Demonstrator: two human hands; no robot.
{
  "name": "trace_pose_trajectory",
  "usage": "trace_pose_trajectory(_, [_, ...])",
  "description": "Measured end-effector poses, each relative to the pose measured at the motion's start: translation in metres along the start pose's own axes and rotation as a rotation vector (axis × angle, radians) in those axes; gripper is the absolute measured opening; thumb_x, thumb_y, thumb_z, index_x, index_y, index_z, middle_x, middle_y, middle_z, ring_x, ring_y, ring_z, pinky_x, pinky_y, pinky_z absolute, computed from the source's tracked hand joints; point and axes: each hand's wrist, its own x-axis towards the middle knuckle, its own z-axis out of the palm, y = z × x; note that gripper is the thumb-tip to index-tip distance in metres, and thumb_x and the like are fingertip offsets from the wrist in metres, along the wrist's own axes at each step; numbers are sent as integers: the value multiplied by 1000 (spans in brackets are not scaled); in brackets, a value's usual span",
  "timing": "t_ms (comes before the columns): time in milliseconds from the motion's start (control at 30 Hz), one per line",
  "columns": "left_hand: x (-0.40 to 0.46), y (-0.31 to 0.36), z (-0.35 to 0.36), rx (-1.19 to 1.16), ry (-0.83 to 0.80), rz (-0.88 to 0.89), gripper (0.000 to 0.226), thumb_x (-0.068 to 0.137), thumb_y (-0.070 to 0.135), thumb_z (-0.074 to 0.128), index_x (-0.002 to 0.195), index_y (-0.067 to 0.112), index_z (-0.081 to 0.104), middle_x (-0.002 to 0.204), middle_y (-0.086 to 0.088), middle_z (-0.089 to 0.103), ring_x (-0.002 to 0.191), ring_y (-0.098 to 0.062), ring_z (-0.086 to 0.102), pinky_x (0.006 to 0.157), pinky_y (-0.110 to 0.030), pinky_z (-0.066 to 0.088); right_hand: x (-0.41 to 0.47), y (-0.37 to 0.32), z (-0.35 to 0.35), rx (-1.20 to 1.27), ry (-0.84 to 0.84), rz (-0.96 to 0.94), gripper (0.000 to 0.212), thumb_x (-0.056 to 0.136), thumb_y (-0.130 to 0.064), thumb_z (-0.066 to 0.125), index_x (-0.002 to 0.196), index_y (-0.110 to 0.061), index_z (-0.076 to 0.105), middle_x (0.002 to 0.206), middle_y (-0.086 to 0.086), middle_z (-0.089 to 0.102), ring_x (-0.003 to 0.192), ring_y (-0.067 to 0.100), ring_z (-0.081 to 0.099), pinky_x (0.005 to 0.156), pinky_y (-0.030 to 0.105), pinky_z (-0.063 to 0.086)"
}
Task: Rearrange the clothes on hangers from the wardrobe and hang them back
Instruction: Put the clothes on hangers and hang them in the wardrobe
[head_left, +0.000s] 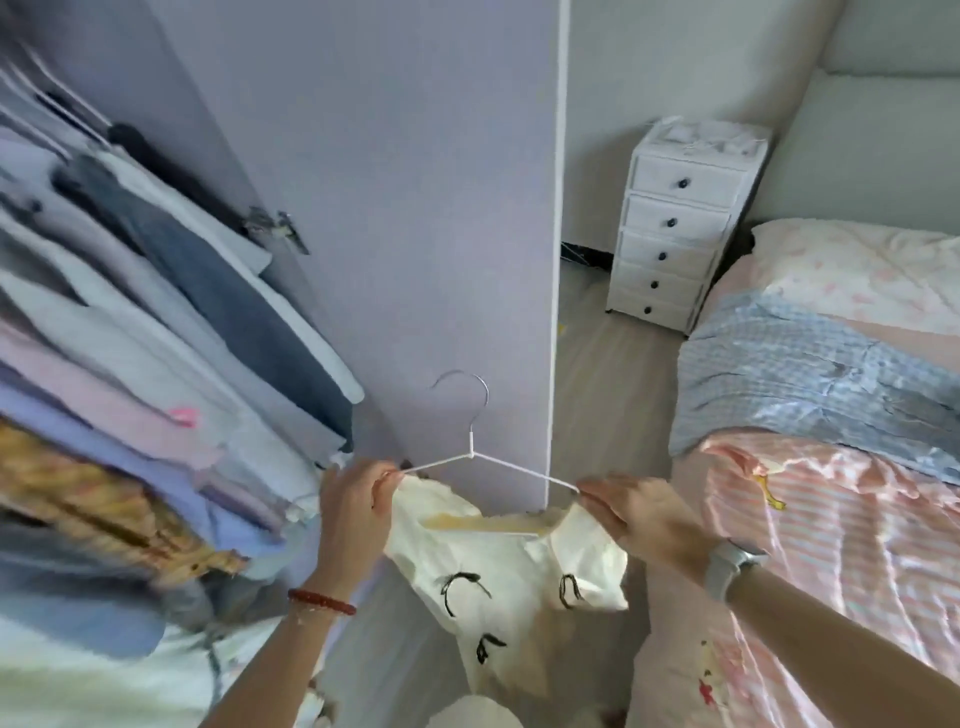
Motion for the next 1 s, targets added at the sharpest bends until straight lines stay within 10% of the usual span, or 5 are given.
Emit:
trace_pose_trajectory(500, [-122, -167, -209, 73, 421, -462, 22, 96, 7, 45, 106, -3, 62, 105, -17, 63, 98, -32, 58, 81, -29, 38, 115, -302, 38, 450, -562, -423, 9, 93, -12, 42, 87, -14, 49, 66, -10, 48, 46, 1, 45, 49, 11, 32])
trace_pose_trajectory(867, [-150, -211, -328, 76, 765, -662, 29, 95, 10, 45, 121, 1, 53, 124, -17, 52, 113, -21, 47, 98, -28, 33, 155, -453, 66, 616, -483, -464, 15, 93, -5, 41, 89, -8, 56, 67, -1, 50, 55, 4, 45, 51, 14, 34])
trace_pose_trajectory(1000, [-127, -222, -362, 62, 844, -677, 27, 94, 6, 44, 118, -1, 55, 119, -16, 55, 113, -28, 50, 98, -34, 38, 193, -495, 65, 585, -339, -429, 20, 93, -7, 40, 93, 6, 55, 77, 16, 56, 71, 26, 52, 65, 35, 39])
